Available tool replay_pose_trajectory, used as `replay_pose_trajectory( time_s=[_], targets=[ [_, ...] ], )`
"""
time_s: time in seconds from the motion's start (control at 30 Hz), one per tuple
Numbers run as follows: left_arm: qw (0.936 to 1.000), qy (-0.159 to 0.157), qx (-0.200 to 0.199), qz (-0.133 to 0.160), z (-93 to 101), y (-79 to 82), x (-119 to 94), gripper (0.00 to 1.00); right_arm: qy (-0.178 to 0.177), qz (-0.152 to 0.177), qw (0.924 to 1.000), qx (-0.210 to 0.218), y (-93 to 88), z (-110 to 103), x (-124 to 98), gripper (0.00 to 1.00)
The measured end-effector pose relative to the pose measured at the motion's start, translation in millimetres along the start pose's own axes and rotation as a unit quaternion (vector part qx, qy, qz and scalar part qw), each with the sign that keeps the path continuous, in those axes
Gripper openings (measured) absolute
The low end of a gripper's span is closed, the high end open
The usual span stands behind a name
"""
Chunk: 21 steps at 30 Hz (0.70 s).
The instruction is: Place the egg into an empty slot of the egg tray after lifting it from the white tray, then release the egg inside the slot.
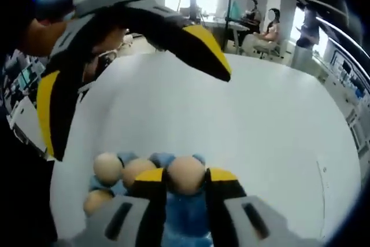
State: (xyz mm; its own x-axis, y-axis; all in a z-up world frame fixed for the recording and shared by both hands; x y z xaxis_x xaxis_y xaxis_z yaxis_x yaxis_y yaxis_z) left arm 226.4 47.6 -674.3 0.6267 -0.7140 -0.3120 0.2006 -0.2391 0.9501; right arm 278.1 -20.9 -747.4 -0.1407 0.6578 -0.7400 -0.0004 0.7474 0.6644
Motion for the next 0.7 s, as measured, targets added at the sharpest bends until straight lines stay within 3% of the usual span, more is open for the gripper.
replay_pose_trajectory(
  time_s=[0.27, 0.53, 0.7],
  targets=[
    [1.0, -0.001, 0.001, -0.004, 0.3, -0.3, 0.7, 0.66, 0.008, 0.009, 0.9997, 0.024, -2.3, 2.4, 0.4, 0.26],
    [1.0, -0.001, -0.001, -0.004, 1.0, -0.1, 0.5, 0.65, 0.011, 0.014, 0.9996, 0.02, -3.8, 1.1, 0.6, 0.27],
    [1.0, 0.0, 0.001, -0.004, 1.7, 1.7, -0.1, 0.65, 0.019, 0.037, 0.9989, 0.021, -6.7, 0.2, -3.4, 0.28]
  ],
)
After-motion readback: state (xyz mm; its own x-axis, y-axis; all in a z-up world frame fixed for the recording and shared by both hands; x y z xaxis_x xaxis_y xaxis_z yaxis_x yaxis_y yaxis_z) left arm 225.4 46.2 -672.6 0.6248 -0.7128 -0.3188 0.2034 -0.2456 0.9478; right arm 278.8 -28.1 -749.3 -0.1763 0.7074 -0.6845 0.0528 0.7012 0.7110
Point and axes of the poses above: the point that each gripper's makers call its tool centre point, and the gripper's own axes: x roughly forward along the fingers, z roughly to its right, y roughly out of its top, the point moved 6 cm from there along -x, roughly backward along the fingers, and after that the axes turned 8 degrees about y, right-handed, at the moved point
